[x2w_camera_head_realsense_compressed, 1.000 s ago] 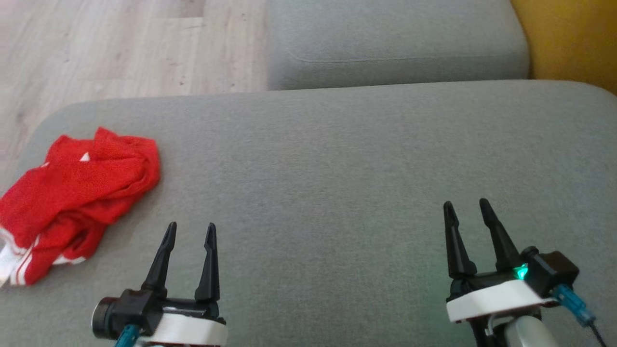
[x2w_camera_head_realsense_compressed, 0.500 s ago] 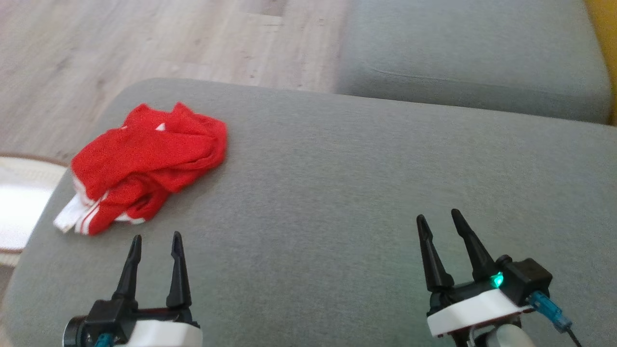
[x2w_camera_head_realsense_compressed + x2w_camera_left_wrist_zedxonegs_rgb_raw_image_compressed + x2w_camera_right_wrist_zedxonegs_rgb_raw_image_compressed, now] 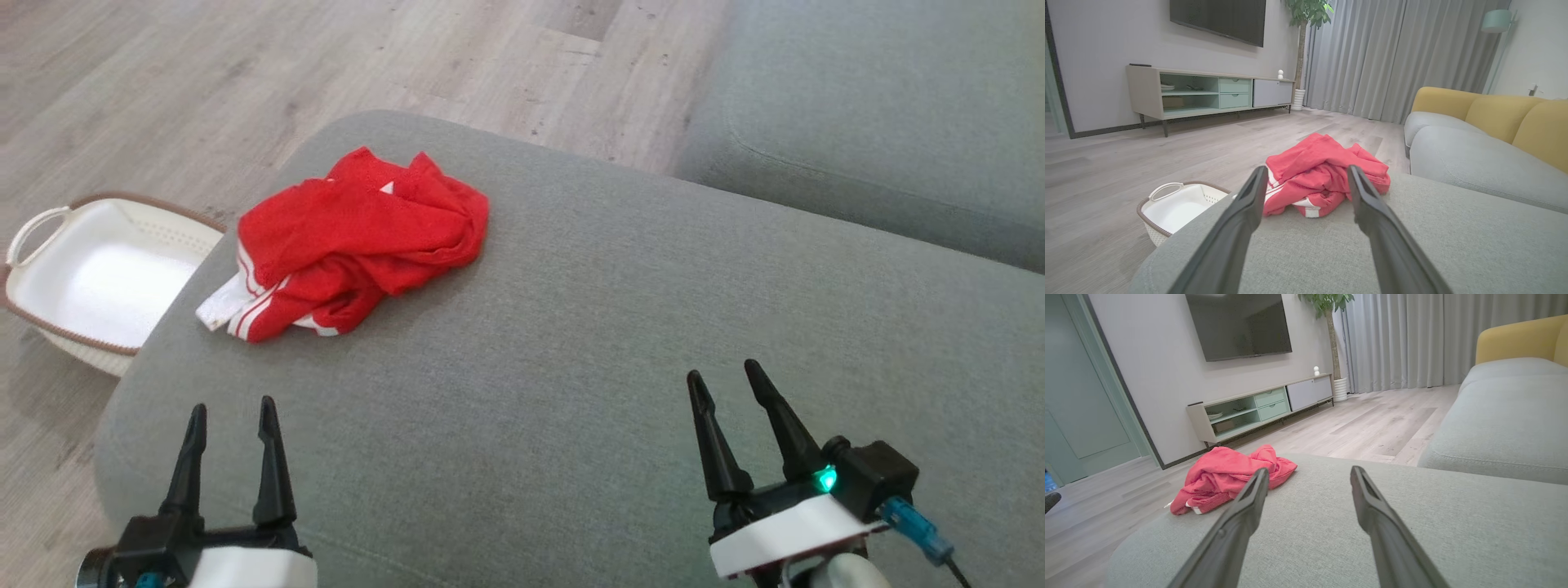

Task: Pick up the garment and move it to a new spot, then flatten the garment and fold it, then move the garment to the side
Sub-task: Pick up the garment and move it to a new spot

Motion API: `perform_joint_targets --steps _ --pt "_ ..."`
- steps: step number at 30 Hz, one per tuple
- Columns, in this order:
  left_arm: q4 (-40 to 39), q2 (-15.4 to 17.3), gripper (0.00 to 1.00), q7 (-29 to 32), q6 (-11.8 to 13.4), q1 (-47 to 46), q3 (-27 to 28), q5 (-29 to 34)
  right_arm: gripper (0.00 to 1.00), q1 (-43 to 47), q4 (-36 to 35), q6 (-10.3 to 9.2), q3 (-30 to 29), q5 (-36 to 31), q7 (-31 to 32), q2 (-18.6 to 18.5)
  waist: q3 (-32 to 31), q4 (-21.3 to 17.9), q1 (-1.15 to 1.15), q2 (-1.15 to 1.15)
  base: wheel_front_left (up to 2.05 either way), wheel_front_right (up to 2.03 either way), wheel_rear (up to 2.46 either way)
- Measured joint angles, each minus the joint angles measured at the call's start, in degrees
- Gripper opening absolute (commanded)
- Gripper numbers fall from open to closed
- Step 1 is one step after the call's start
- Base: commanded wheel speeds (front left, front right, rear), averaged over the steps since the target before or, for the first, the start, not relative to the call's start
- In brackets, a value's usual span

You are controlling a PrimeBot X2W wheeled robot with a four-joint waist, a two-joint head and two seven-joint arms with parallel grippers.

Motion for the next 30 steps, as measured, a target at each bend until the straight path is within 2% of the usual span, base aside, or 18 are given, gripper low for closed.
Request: perform_joint_targets --steps 9,13,17,23,30 --pt "0.87 0.03 1.0 0.0 -1.1 -0.16 1.85 1.53 1.0 0.01 0.23 0.0 0.53 0.0 0.0 0.0 0.2 0.8 0.0 0.0 0.0 0.0 0.0" --pt "4.77 1.04 1.0 0.01 -1.87 -2.65 1.51 2.72 1.0 0.02 0.67 0.0 0.24 -0.04 0.0 0.0 1.22 -0.13 0.0 0.0 0.0 0.0 0.0" --pt "11.0 5.14 1.0 0.4 -2.79 -10.71 0.01 3.48 1.0 -0.1 0.78 0.0 -0.21 -1.38 0.0 0.0 3.35 -1.26 0.0 0.0 0.0 0.0 0.0" --pt "20.84 11.04 1.0 7.71 -3.64 -26.94 -6.08 4.23 1.0 -2.49 0.94 0.0 -1.3 -1.0 0.0 -0.07 8.16 -3.52 0.01 0.0 0.0 0.0 0.0" --pt "29.95 18.19 1.0 16.62 -4.03 -40.23 -17.41 -7.0 1.0 -6.58 0.73 0.0 -2.66 -0.85 0.0 -0.13 13.71 -7.88 0.02 0.0 0.0 0.0 0.0"
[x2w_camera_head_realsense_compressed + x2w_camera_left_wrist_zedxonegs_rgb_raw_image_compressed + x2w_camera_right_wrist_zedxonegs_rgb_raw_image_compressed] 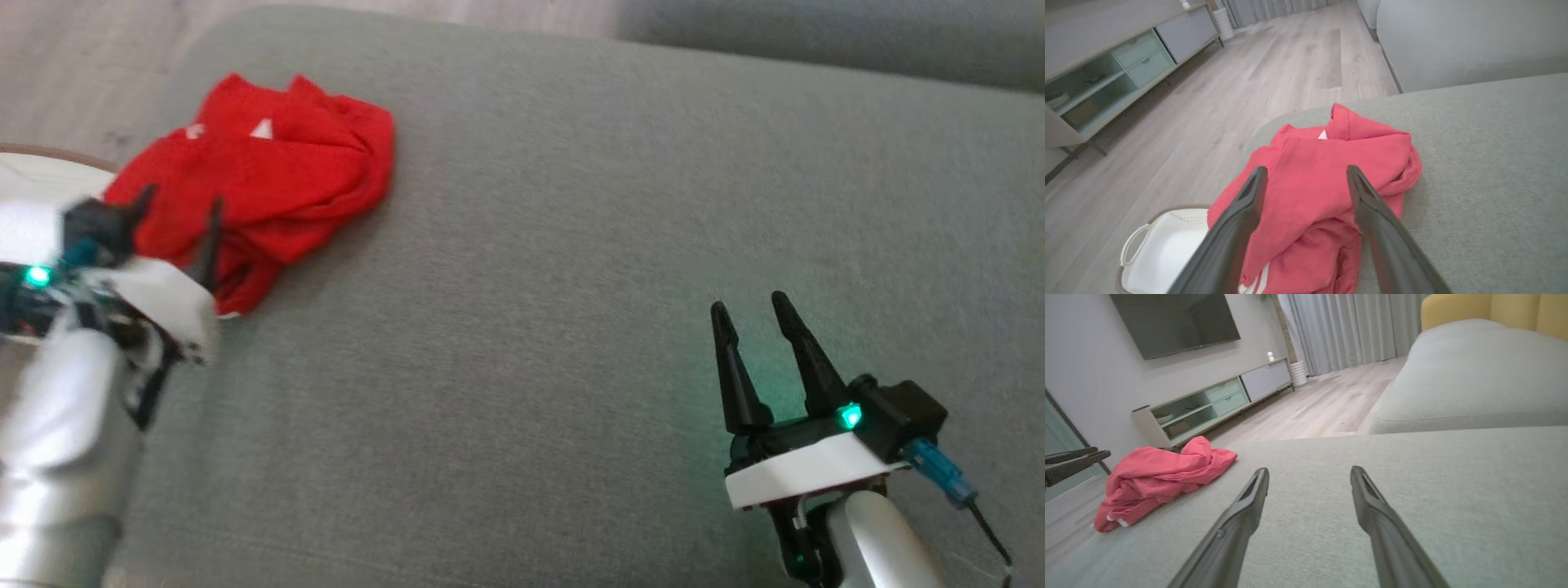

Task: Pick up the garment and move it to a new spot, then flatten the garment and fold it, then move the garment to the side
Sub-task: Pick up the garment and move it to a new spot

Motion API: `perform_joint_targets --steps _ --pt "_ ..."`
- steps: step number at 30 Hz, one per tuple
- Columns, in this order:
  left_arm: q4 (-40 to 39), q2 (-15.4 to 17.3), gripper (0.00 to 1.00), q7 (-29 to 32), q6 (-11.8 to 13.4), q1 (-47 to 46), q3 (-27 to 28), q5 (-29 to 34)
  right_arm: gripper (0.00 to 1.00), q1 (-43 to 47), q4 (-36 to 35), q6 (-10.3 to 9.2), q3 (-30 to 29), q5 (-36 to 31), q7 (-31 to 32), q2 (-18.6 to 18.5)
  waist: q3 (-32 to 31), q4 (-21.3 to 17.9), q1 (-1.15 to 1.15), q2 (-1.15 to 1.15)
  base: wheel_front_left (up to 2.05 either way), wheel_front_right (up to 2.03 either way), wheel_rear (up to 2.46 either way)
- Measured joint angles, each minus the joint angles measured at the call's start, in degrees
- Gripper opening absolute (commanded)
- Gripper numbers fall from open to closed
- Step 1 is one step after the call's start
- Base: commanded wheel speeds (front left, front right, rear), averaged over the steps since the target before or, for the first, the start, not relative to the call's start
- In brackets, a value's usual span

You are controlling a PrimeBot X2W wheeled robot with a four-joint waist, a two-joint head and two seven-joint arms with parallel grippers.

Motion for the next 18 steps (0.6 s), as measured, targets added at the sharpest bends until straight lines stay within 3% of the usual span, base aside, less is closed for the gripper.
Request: perform_joint_targets --steps 5,13,18 --pt "4.78 5.5 1.0 3.91 0.0 -5.98 -4.0 -5.97 1.0 -0.89 -0.25 0.0 -0.54 -0.04 0.0 -0.05 3.38 -3.01 0.0 0.0 0.0 0.0 0.0" --pt "8.79 8.38 1.0 9.78 -0.01 -10.47 -11.0 -12.48 1.0 -2.42 -0.79 0.0 -1.12 -0.67 0.0 -0.08 7.42 -5.6 0.0 0.0 0.0 0.0 0.0" --pt "12.51 9.38 1.0 11.46 0.0 -11.67 -12.4 -16.46 1.0 -3.05 -0.93 0.0 -1.46 -0.68 0.0 -0.08 8.34 -6.98 -0.02 0.0 0.0 0.0 0.0"
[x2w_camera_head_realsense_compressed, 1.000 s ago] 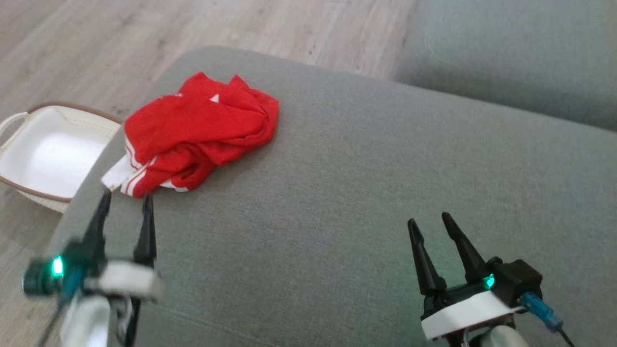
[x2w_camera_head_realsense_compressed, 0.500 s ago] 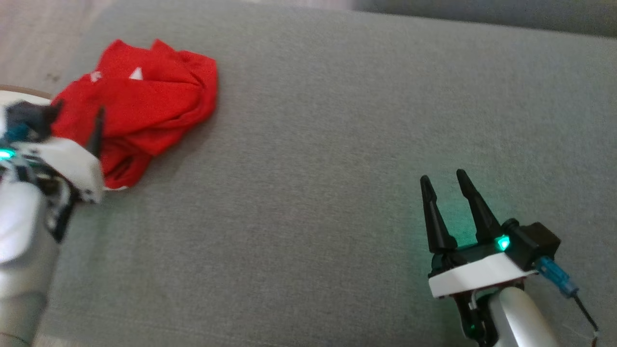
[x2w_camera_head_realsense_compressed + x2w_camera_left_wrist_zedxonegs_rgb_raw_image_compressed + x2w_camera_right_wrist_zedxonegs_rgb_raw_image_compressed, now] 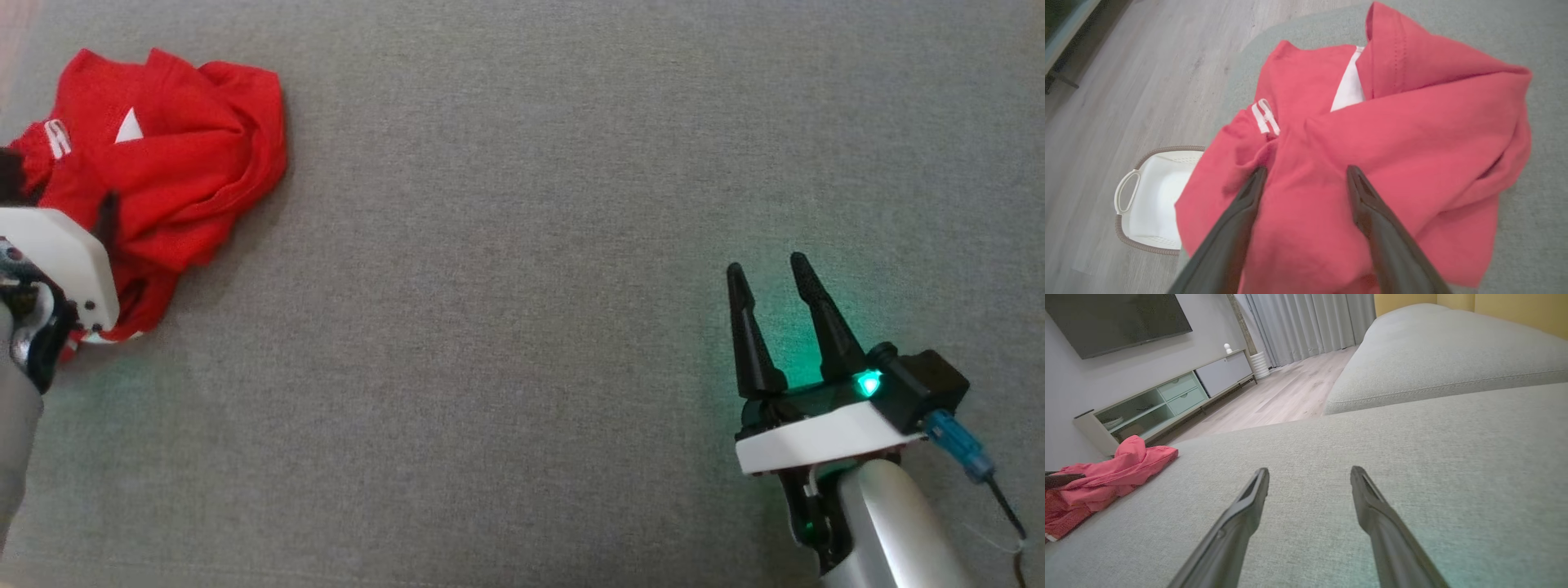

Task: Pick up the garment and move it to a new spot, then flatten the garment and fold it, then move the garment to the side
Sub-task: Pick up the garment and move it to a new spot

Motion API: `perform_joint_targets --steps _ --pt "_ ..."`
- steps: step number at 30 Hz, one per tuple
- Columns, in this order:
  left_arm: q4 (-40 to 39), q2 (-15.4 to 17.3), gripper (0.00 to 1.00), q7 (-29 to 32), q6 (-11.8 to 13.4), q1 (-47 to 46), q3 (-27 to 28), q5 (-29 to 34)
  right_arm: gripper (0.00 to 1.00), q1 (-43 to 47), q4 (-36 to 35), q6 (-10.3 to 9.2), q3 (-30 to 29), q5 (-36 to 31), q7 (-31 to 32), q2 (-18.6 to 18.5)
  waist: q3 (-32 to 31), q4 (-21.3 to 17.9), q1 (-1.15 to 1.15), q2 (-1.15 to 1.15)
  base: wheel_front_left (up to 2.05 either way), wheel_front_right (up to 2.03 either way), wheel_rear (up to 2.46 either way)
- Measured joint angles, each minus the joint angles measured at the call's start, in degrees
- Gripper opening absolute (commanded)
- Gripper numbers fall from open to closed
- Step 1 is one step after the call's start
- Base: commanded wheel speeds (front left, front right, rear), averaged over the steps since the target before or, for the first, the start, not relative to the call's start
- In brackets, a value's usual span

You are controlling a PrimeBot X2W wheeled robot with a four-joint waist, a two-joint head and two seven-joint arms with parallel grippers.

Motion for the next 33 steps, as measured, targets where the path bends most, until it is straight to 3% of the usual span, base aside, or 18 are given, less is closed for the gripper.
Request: perform_joint_targets --steps 1,2,3,10,23,33 --pt "0.35 -0.04 0.59 0.02 0.0 0.0 -0.57 -0.52 1.0 0.01 0.0 0.0 -0.22 0.01 0.0 -0.01 0.05 -0.18 0.0 0.0 0.0 0.0 0.0" --pt "0.55 -0.07 0.07 0.31 0.0 0.0 -1.13 -1.08 1.0 0.01 0.0 0.0 -0.35 0.1 0.0 -0.01 0.04 -0.29 0.0 0.0 0.0 0.0 0.0" --pt "0.57 -0.08 0.0 0.43 0.0 0.0 -1.88 -1.67 1.0 0.01 0.02 0.0 -0.44 0.1 0.0 -0.02 -0.06 -0.32 0.01 0.0 0.0 0.0 0.0" --pt "0.51 0.57 0.0 -2.36 0.0 -0.01 -5.6 -4.42 1.0 0.01 0.27 0.0 -0.1 0.08 0.0 -0.01 -1.46 -0.64 0.0 0.0 0.0 0.0 0.0" --pt "1.55 2.32 0.0 -21.18 0.87 -6.34 -5.44 -2.82 1.0 1.91 1.59 0.0 1.48 2.14 0.0 -0.01 -8.21 -1.61 -0.01 0.0 0.0 0.0 0.0" --pt "-8.42 1.36 0.0 -27.05 2.1 -8.59 -5.63 -0.46 1.0 3.95 2.14 0.0 1.82 3.99 0.0 0.0 -13.64 -1.49 -0.01 0.0 0.0 0.0 0.0"
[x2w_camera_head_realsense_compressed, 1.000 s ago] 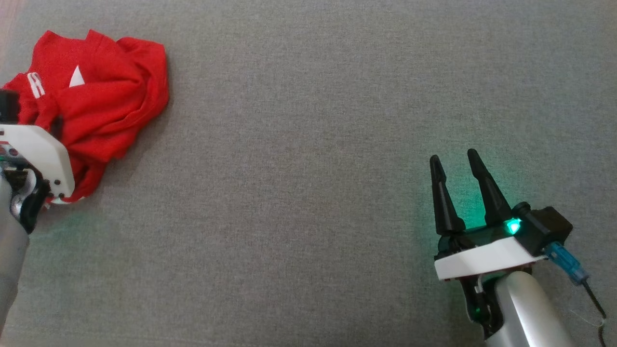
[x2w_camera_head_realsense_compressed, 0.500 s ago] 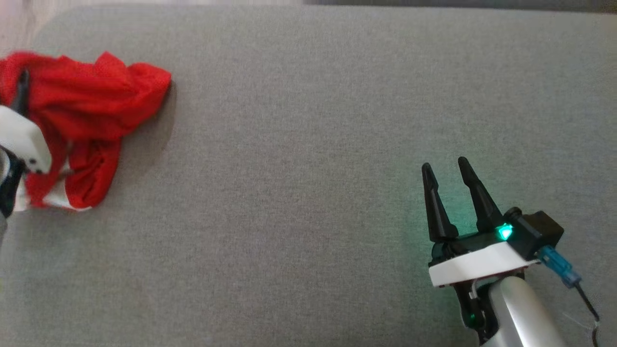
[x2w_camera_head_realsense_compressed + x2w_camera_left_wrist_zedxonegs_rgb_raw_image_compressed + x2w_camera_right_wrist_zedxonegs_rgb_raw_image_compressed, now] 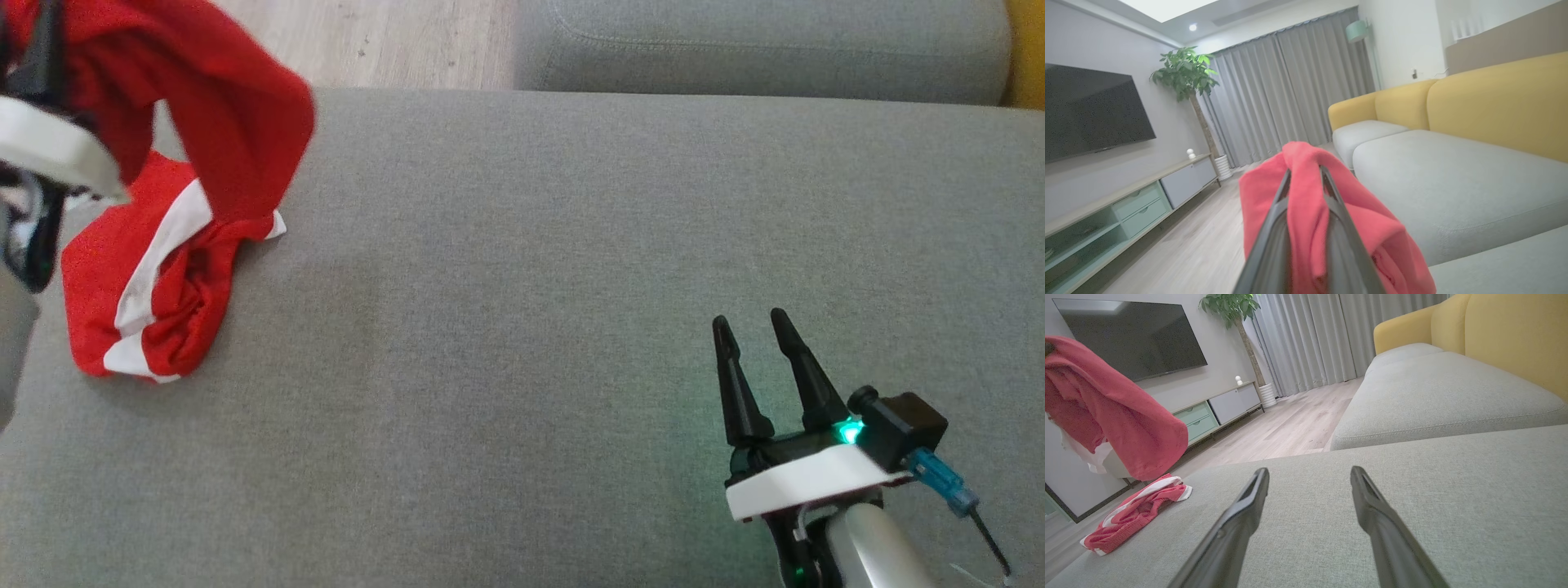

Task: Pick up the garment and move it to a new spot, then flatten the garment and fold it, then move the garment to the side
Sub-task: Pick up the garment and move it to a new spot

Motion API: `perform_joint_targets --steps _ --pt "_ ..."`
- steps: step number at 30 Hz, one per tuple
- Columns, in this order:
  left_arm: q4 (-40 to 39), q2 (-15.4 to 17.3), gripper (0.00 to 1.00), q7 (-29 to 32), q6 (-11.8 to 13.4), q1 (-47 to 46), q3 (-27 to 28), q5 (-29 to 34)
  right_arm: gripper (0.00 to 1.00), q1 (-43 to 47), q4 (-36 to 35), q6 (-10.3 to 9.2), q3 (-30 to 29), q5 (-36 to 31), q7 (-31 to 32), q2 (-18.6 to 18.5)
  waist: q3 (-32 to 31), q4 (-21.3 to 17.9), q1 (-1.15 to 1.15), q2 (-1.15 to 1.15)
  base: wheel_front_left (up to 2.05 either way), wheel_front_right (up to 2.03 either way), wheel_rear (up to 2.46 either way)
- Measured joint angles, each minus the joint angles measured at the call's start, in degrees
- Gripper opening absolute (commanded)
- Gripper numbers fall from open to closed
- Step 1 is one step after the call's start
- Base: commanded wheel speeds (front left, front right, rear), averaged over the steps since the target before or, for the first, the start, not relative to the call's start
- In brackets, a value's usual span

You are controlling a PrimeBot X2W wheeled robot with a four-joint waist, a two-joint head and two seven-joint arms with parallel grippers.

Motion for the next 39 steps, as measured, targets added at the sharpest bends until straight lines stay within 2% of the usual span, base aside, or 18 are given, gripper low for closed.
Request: perform_joint_targets --steps 8,19,27,35,36,37,39 --pt "-11.36 -3.46 0.0 -0.14 1.24 1.6 -1.56 -0.04 1.0 1.51 0.82 0.0 0.85 0.14 0.0 0.01 -1.43 -1.14 0.01 0.0 0.0 0.0 0.0" --pt "-22.4 -9.49 0.0 4.16 4.17 4.86 -4.76 -1.63 1.0 1.15 0.7 0.0 1.13 1.07 0.0 0.01 -1.33 -6.01 0.01 0.0 0.0 0.0 0.0" --pt "-22.12 -14.73 0.0 5.36 5.57 5.34 -9.91 0.02 1.0 0.6 0.45 0.0 1.76 1.78 0.0 0.02 -0.22 -12.29 0.01 0.0 0.0 0.0 0.0" --pt "-16.02 -19.91 0.0 4.17 5.47 8.46 -14.17 1.02 1.0 -1.94 -0.51 0.0 1.54 2.29 0.0 0.02 1.8 -20.62 0.02 0.0 0.0 0.0 0.0" --pt "-14.8 -20.57 0.45 3.68 5.49 8.86 -14.13 0.76 1.0 -1.94 -0.56 0.0 1.33 2.55 0.0 0.01 2.1 -21.53 0.02 0.0 0.0 0.0 0.0" --pt "-13.56 -21.26 1.0 3.14 5.54 9.19 -13.99 0.2 1.0 -1.94 -0.6 0.0 1.2 2.77 0.0 0.0 2.41 -22.4 0.02 0.0 0.0 0.0 0.0" --pt "-11.58 -22.23 1.0 1.94 5.49 9.38 -14.0 0.13 1.0 -1.94 -0.71 0.0 1.12 3.01 0.0 0.01 3.0 -23.84 0.02 0.0 0.0 0.0 0.0"
